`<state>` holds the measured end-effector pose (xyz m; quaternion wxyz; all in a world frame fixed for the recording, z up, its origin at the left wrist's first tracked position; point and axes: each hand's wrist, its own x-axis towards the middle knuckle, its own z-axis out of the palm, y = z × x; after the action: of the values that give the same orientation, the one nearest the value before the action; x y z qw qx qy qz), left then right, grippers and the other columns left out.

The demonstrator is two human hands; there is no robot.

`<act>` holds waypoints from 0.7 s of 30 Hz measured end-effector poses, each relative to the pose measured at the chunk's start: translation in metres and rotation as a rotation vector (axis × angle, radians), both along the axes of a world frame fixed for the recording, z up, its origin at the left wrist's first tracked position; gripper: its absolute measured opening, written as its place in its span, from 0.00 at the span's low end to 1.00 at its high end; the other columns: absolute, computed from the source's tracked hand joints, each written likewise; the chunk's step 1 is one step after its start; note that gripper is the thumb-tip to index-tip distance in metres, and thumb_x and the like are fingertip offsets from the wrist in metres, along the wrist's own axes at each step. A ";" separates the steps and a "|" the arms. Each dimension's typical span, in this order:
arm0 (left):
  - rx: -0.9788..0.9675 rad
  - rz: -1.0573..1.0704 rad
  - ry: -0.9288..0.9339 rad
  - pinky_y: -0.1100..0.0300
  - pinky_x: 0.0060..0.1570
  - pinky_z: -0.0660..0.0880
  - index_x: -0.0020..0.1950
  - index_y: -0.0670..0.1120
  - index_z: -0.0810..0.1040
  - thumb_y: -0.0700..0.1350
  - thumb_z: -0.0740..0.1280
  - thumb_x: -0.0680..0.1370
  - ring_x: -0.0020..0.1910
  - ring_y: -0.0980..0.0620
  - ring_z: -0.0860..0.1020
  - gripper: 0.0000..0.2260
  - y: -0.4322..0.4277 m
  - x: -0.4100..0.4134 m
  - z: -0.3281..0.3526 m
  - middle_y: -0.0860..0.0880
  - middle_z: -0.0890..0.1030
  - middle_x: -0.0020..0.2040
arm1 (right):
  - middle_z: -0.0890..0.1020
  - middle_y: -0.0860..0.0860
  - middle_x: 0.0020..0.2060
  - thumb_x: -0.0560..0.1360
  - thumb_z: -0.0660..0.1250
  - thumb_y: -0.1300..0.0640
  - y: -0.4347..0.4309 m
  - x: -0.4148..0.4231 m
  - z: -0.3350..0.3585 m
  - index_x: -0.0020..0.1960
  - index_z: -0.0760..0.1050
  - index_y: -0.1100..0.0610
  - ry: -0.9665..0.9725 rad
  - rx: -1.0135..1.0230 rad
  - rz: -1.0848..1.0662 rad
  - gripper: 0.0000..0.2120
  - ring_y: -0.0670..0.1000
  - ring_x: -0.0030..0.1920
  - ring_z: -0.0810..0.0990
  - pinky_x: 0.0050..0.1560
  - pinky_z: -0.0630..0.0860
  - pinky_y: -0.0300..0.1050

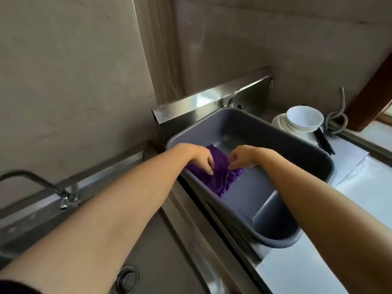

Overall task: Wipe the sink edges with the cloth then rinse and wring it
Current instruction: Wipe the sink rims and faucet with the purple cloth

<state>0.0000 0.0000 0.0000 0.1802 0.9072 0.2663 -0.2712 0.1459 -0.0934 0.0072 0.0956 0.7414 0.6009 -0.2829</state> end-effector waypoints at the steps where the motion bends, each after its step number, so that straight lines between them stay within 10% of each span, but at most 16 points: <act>1: -0.003 -0.016 0.044 0.51 0.64 0.71 0.66 0.50 0.75 0.54 0.68 0.74 0.61 0.49 0.75 0.21 0.001 0.002 -0.003 0.50 0.77 0.65 | 0.80 0.56 0.52 0.74 0.67 0.51 0.003 0.000 -0.010 0.58 0.77 0.59 -0.021 0.036 0.008 0.17 0.56 0.52 0.78 0.55 0.74 0.49; 8: 0.078 -0.037 0.032 0.49 0.64 0.70 0.71 0.47 0.66 0.46 0.70 0.73 0.65 0.43 0.72 0.27 0.012 0.019 -0.033 0.44 0.72 0.67 | 0.72 0.56 0.60 0.71 0.67 0.40 0.015 -0.020 -0.064 0.65 0.69 0.55 -0.072 0.182 -0.074 0.28 0.58 0.60 0.70 0.56 0.72 0.53; 21: 0.219 0.011 0.040 0.48 0.58 0.72 0.71 0.45 0.63 0.51 0.77 0.67 0.65 0.40 0.70 0.37 0.023 0.038 -0.049 0.43 0.63 0.69 | 0.70 0.58 0.62 0.69 0.73 0.51 0.037 -0.011 -0.074 0.67 0.66 0.58 -0.111 0.036 -0.183 0.30 0.60 0.62 0.71 0.58 0.73 0.52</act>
<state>0.0380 0.0225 -0.0495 0.0763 0.9143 0.3030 -0.2577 0.1352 -0.0559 -0.0667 0.0894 0.8093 0.5295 -0.2382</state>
